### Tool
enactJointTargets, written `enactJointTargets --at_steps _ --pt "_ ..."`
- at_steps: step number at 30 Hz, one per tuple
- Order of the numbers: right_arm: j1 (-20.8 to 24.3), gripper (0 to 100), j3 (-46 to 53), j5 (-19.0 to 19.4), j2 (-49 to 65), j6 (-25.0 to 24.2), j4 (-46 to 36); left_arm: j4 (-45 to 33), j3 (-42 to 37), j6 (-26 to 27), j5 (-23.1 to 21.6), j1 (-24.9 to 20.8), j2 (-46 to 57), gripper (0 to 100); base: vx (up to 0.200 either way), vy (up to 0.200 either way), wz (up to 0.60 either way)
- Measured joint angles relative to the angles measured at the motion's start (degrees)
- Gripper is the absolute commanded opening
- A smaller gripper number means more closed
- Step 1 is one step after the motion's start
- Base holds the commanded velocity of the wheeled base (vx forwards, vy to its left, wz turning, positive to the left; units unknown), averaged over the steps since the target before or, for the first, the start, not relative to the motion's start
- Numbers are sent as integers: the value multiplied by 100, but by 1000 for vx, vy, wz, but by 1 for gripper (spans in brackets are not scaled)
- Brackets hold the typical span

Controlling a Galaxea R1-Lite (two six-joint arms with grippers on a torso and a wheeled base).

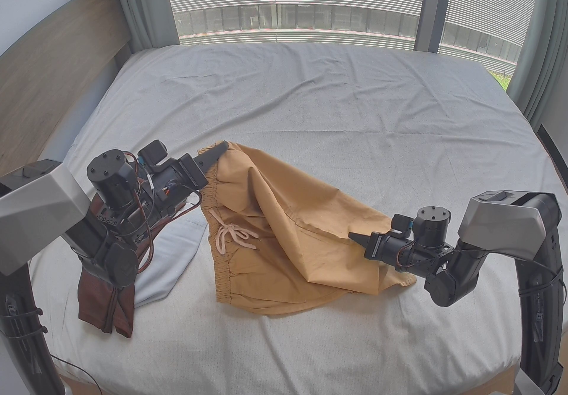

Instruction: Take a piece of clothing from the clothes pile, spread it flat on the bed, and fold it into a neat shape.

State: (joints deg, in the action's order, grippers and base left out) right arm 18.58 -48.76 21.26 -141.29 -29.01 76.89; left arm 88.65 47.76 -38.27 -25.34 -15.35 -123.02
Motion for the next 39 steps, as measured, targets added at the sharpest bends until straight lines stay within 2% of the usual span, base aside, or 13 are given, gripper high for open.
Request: enactJointTargets --at_steps 17,29,32,35,39 --pt "-76 0 579 49 851 9 229 2 122 48 -150 48 -2 0 0 0 0" --pt "-306 0 640 50 1276 15 211 9 223 74 -191 185 30 0 0 0 0" --pt "-356 0 644 57 1390 17 200 9 196 408 -378 249 24 0 0 0 0" --pt "-419 0 651 66 1515 17 189 6 143 833 -766 361 -2 0 0 0 0" --pt "-507 0 684 83 1716 17 180 4 50 962 -914 477 -33 0 0 0 0"
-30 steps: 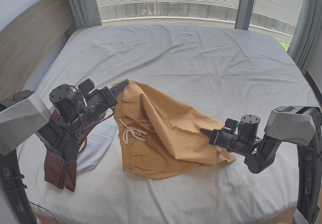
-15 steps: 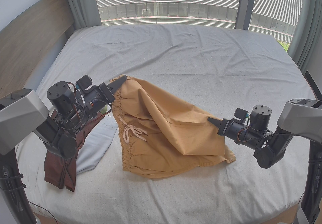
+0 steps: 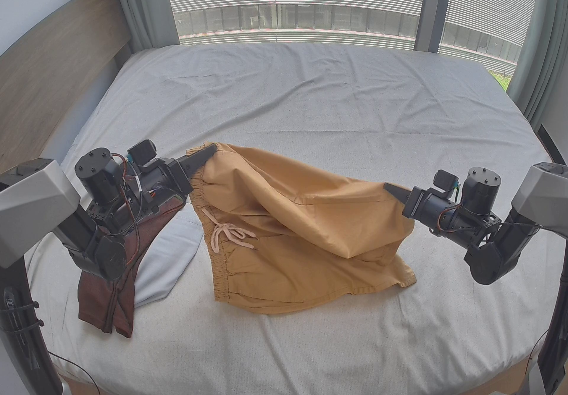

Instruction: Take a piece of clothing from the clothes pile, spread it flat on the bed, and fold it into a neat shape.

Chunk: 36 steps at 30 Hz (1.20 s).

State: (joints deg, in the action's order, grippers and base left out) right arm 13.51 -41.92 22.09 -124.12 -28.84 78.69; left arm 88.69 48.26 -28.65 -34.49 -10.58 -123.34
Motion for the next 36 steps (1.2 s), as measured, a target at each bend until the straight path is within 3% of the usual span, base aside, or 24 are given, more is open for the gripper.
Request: enactJointTargets --at_steps 36 --pt "-679 0 -85 284 836 -178 -140 -1 -63 550 -7 245 -146 0 0 0 0"
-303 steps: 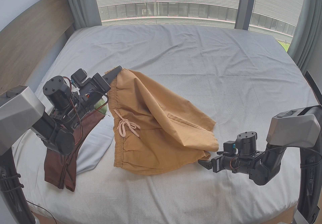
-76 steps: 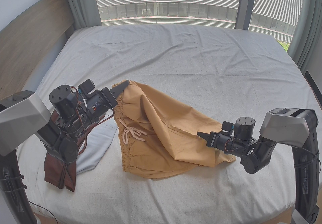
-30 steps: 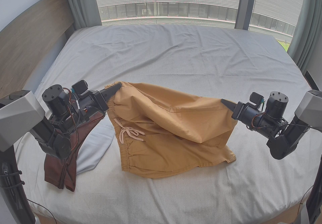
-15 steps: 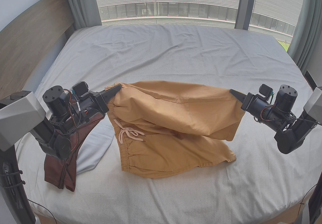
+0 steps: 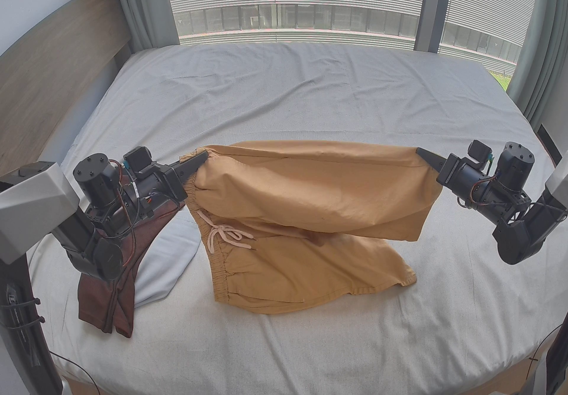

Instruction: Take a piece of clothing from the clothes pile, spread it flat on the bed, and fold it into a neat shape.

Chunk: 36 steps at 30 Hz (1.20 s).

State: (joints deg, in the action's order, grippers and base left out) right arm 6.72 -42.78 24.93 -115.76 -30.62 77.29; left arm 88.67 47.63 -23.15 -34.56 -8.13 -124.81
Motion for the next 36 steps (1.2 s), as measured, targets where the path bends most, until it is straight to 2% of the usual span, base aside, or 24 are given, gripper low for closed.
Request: enactJointTargets --at_steps 10,36 --pt "-118 0 -39 77 24 -24 1 0 27 60 -9 23 -68 0 0 0 0" --pt "-90 0 -27 83 380 -79 4 6 166 0 7 94 111 0 0 0 0"
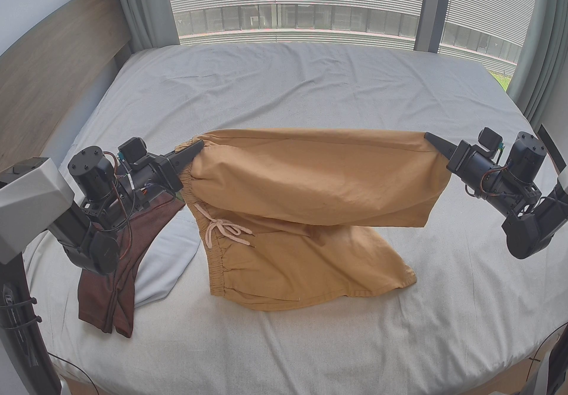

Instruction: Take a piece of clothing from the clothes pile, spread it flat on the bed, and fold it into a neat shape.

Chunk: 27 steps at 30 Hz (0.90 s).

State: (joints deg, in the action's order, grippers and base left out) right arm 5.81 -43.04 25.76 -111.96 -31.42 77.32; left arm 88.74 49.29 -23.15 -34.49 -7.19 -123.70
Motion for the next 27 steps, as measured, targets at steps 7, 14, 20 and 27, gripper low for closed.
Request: enactJointTargets --at_steps 7,14,20,27 --pt "-28 0 -9 0 22 2 0 0 57 0 6 85 18 0 0 0 0" --pt "-9 0 11 -1 11 5 7 -2 44 28 13 85 -12 0 0 0 0" --pt "5 0 -11 -4 -9 5 9 0 46 33 72 11 -39 0 0 0 0" --pt "-12 0 -224 -4 -118 11 -219 2 68 13 417 -24 -43 0 0 0 0"
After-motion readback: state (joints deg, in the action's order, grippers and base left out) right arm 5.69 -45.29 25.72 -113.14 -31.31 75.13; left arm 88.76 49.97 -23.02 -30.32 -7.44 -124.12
